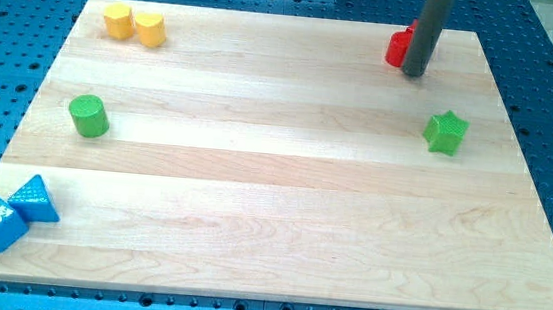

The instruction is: Place the green star at the center of the board

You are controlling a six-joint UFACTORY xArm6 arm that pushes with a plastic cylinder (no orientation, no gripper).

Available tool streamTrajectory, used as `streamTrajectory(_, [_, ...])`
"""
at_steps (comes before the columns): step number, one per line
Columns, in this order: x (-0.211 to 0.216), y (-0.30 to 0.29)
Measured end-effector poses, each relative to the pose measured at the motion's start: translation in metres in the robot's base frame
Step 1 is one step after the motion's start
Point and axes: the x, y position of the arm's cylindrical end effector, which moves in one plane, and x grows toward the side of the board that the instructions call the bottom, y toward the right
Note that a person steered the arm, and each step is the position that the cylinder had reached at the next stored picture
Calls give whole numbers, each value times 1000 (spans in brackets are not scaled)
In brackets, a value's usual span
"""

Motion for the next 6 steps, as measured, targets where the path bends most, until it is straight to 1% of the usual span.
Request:
streamTrajectory(1, [-10,1])
streamTrajectory(2, [16,52])
streamTrajectory(3, [69,94])
streamTrajectory(4, [117,92])
streamTrajectory(5, [127,16])
streamTrajectory(6, [127,-49])
